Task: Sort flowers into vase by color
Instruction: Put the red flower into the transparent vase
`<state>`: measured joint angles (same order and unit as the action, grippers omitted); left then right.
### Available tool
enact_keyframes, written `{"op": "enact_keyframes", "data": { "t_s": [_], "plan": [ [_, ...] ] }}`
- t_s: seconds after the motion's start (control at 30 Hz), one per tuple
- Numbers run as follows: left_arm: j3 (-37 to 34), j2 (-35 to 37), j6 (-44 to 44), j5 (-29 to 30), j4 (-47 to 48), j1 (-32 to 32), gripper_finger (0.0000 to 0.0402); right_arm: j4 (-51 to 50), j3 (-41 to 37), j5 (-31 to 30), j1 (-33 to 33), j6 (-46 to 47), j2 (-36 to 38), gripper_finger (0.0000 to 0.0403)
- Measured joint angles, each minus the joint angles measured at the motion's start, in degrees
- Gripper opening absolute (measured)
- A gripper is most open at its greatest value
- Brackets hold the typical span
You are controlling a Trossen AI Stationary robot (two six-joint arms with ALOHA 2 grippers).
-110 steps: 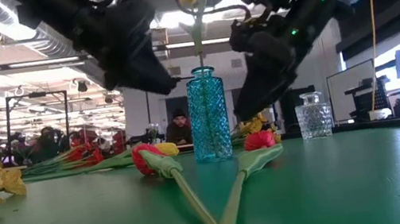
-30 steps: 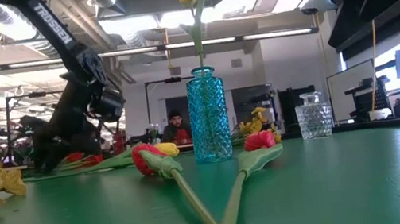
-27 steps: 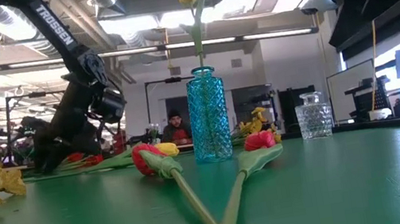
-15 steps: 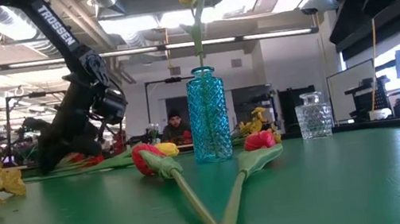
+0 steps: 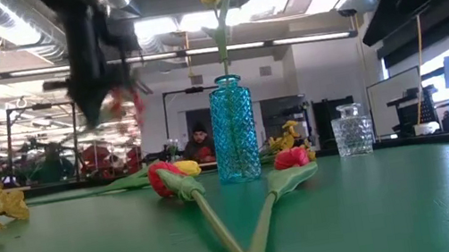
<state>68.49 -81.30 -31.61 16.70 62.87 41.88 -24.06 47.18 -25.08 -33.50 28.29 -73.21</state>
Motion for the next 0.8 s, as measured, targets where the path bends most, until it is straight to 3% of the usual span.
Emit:
{"op": "enact_keyframes", "data": {
  "t_s": [0.2, 0.37, 0.63, 0.8],
  "plan": [
    [2.16, 11.68, 0.07, -6.08, -14.90, -5.83, 0.0000, 5.23, -0.02, 0.08, 0.02, -4.19, 1.09, 0.0351],
    [2.18, 16.92, 1.78, -7.12, -27.19, -12.22, 0.0000, 9.68, -0.04, -1.34, 0.02, -9.21, 4.20, 0.0351],
    [2.18, 18.69, 5.26, -9.02, -42.46, -19.96, 0.0000, 29.61, -0.04, -14.68, 1.93, -30.79, 11.22, 0.0351],
    [4.29, 18.62, 8.25, -9.02, -47.13, -21.83, 0.0000, 43.80, 0.00, -11.69, 7.90, -44.42, 13.42, 0.0351]
  ]
}}
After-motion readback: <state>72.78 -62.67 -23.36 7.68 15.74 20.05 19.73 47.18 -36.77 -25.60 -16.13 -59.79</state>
